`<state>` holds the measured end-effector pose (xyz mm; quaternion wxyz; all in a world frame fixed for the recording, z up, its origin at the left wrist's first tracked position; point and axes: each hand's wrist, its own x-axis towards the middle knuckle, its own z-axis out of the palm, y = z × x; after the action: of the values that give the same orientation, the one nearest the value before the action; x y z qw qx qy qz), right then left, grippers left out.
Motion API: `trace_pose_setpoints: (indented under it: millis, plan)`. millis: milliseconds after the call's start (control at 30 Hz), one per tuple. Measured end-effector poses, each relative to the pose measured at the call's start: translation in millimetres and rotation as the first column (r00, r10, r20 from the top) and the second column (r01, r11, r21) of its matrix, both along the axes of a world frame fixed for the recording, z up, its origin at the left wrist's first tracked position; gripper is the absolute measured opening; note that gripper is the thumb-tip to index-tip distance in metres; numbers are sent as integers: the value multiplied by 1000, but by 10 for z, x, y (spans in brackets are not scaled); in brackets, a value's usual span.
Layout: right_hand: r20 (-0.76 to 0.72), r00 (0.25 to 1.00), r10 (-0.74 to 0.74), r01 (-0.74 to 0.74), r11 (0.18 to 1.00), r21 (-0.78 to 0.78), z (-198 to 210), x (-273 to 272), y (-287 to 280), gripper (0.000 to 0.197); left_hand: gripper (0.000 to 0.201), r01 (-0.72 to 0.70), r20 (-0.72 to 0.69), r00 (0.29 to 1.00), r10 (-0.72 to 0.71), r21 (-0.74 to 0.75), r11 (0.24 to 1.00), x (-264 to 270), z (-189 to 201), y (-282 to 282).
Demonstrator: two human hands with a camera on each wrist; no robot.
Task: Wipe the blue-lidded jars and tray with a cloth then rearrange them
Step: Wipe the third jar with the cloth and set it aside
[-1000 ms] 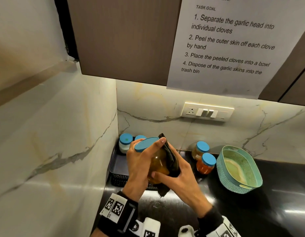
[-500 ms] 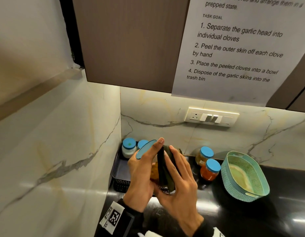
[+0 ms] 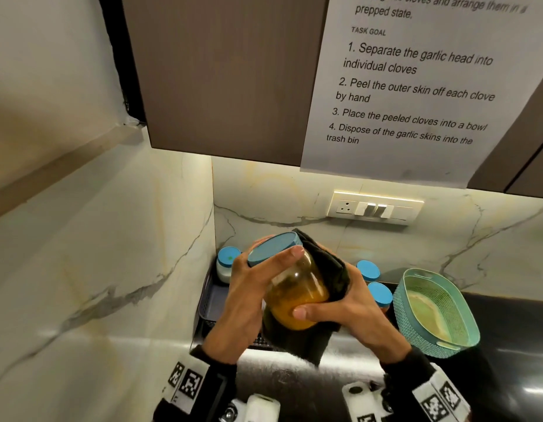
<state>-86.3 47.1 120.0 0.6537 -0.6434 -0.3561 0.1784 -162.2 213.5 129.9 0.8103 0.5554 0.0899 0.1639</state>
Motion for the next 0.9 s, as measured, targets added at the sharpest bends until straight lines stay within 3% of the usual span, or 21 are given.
trace_pose_setpoints:
  millis: [33, 100, 200, 267, 367, 500, 633, 800, 867, 900]
  plan:
    - [46, 998, -43, 42, 999, 17, -12, -48, 43, 88, 38, -42, 20, 999, 42, -8, 999, -4, 28, -45]
    - [198, 959, -205, 195, 979, 65, -79, -209, 154, 91, 51, -129, 47, 990, 130, -22, 991, -5, 59, -128]
    - [478, 744, -468, 434, 881, 187, -272, -445, 334, 90, 70, -190, 49, 980, 194, -80, 979, -23, 72, -173]
    - [543, 664, -514, 479, 850, 218, -343, -474, 347, 89, 68, -168, 42, 984, 174, -117, 979, -28, 30, -163]
    - [442, 787, -430, 401, 902, 162, -314, -384, 282, 92, 74, -163, 21, 986, 167, -119, 979, -41, -22, -165]
    - [133, 967, -219, 207, 973, 100, -128, -304, 162, 85, 83, -114, -11, 994, 113, -58, 992, -23, -62, -115]
    - [-81, 996, -48, 59, 989, 134, -15, -297, 70, 72, 76, -36, -14, 999, 36, -39, 999, -11, -66, -29]
    - [28, 992, -127, 122, 984, 134, 26, -341, 148, 74, 83, -92, -13, 996, 91, -199, 976, 5, -70, -7]
    - [228, 937, -266, 243, 962, 124, -39, -449, 221, 81, 69, -112, 19, 993, 119, -227, 967, -15, -66, -11]
    - [366, 867, -338, 316, 941, 120, -100, -500, 263, 84, 59, -106, 33, 992, 118, -247, 963, -30, -75, -17]
